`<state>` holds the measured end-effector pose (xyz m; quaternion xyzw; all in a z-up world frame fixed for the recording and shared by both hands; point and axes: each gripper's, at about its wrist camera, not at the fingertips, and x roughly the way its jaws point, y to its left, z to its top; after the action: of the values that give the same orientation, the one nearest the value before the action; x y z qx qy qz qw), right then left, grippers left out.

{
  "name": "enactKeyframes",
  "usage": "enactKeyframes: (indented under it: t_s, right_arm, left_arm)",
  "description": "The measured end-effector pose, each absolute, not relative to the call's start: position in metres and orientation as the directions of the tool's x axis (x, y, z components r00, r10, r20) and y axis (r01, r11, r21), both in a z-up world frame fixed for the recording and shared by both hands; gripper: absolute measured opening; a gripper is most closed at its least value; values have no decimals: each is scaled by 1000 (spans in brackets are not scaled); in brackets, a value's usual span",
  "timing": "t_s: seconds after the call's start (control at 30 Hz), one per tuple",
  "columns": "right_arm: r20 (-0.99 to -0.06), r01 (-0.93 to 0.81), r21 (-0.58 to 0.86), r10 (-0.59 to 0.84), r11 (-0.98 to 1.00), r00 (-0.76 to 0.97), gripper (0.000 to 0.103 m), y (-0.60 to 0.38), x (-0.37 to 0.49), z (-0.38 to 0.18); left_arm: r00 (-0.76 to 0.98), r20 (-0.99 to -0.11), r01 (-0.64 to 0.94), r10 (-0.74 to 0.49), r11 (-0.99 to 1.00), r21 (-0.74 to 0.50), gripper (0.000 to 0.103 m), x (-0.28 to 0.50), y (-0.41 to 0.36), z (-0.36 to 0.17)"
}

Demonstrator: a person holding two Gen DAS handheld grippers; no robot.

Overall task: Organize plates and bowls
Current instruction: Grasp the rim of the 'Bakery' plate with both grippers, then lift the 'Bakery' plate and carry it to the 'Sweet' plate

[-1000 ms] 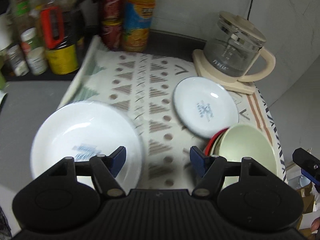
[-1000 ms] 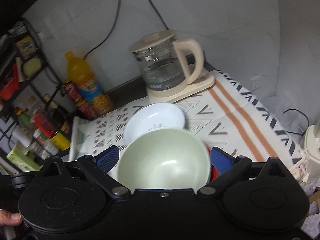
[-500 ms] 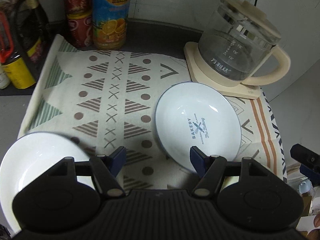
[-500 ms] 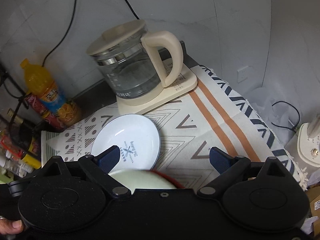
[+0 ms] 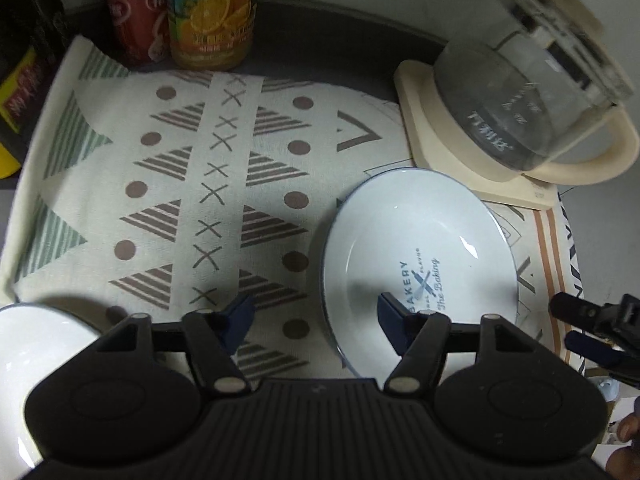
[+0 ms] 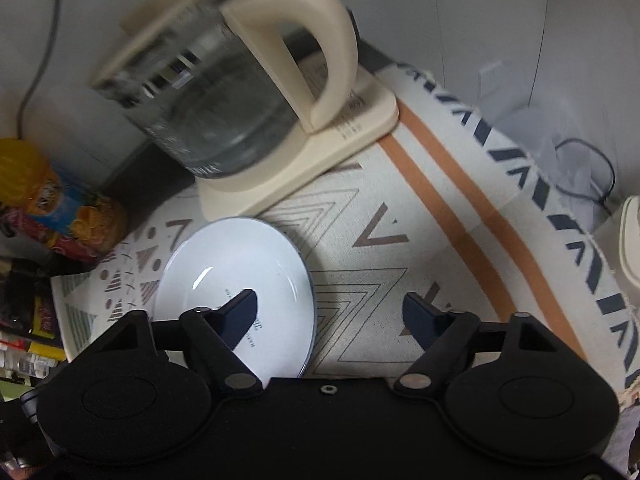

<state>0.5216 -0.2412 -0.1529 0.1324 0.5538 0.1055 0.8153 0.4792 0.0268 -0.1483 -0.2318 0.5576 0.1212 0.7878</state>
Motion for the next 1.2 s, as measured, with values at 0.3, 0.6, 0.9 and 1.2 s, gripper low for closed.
enactKeyframes:
  t_s: [0.3,0.6,0.9,1.2]
  right_arm:
    - [-914,-31,310,307,950,265,60,-222,551,-178]
    - [-930,-26,324,323,946,173,39,-217,566,-197]
    - [-925,-82,342,351,936,146,20,-205,568,-201]
    - [-858,-105,432,444,896,257,10,-216,560,-180]
  left_arm:
    - [290,-947,-459,-139,848,-265,35,506,33,-173]
    - [304,-938,-466,-164,834,-297,23,512,31,-177]
    - [312,-937,-465,-155,835,-293,22,514,28,-176]
    - [394,-907,-466,-149,818,-337,16,508,51,-153]
